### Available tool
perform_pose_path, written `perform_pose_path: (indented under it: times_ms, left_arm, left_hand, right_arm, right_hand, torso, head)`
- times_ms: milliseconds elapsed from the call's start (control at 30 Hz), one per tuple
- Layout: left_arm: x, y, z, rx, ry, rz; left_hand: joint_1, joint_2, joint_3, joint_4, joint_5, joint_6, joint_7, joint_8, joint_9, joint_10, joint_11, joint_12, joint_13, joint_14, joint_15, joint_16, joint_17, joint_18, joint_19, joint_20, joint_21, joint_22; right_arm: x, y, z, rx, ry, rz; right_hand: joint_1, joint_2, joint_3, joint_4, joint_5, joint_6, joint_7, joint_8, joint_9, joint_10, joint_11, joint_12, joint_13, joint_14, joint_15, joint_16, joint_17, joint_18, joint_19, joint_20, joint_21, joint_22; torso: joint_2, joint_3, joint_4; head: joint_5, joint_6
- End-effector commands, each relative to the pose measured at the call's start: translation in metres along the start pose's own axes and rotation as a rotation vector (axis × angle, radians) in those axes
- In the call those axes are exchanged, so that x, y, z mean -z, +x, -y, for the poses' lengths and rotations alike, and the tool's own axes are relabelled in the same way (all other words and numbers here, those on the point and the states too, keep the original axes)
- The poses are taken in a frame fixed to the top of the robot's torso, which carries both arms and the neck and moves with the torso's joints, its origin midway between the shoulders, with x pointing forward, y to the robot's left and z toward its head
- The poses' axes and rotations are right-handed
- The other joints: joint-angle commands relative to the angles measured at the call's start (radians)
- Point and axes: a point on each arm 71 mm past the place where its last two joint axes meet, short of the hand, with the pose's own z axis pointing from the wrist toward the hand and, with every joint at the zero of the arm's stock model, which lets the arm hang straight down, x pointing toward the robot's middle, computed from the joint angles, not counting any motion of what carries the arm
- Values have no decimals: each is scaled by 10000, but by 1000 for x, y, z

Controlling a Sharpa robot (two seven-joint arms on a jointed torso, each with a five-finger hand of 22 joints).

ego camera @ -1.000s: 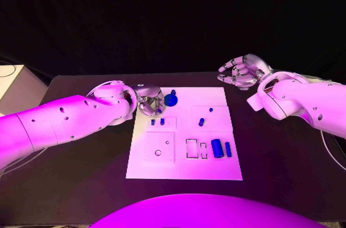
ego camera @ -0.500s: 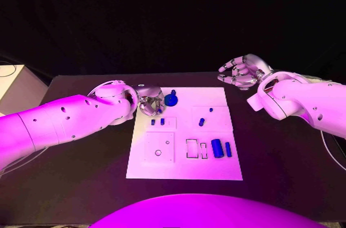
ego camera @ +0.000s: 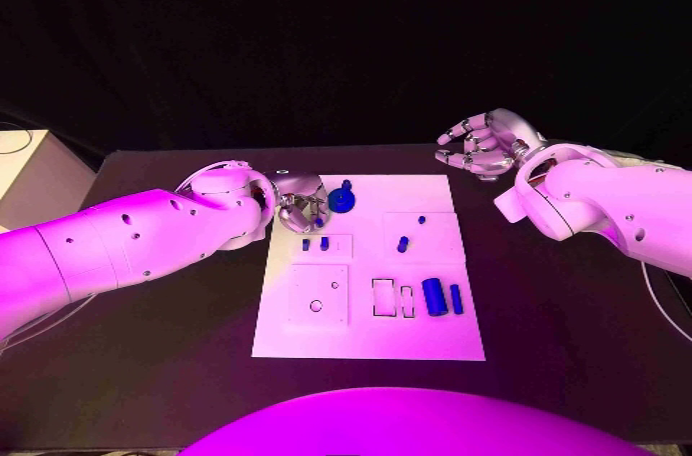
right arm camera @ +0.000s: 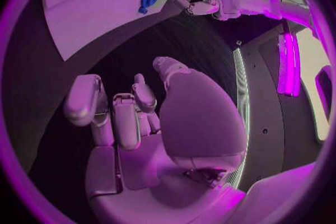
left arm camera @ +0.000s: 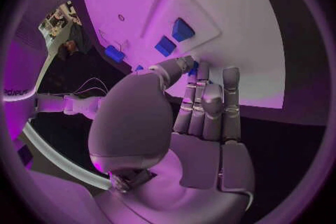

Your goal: Assemble the parts on the task board

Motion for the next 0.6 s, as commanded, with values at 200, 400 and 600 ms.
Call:
perform_pose_path:
  times_ms: [200,400,600]
  left_arm:
    - [1,6,-2,-78,-108,-336]
    - [1,6,-1,-76,-90,-311]
    - [1,5,-2,-69,-125,-244]
  left_hand:
    - [16,68,-32,-43,-1,-41,-7,-55,-15,-18,-2,56,43,-29,3,2,94,57,20,13,19,71]
    - [3,29,-62,-58,-6,-102,-8,-110,-36,-48,-9,98,88,-26,-1,19,100,66,-1,18,5,51]
    - [-40,-70,-78,-87,4,-578,-50,-450,-169,-200,-27,249,262,-134,-11,16,-42,83,-71,27,-59,-6]
  right_arm:
    - [0,1,0,33,-105,-134]
    - [0,1,0,34,-101,-127]
    - [0,1,0,36,-98,-121]
  right_hand:
    - [-80,-33,49,-16,27,-46,-1,48,-13,71,-32,25,-9,408,18,-50,429,141,-43,-16,-42,-6]
    - [-80,-33,49,-16,27,-46,-1,48,-13,71,-32,25,-9,408,18,-50,429,141,-43,-16,-42,-6]
    - [-80,-33,49,-16,27,-46,-1,48,-13,71,-32,25,-9,408,18,-50,429,141,-43,-16,-42,-6]
  torso:
    - [6,0,5]
    - [-2,3,0]
    - [-2,2,0]
  head:
    - [4,2]
    - [12,2]
    - [8,2]
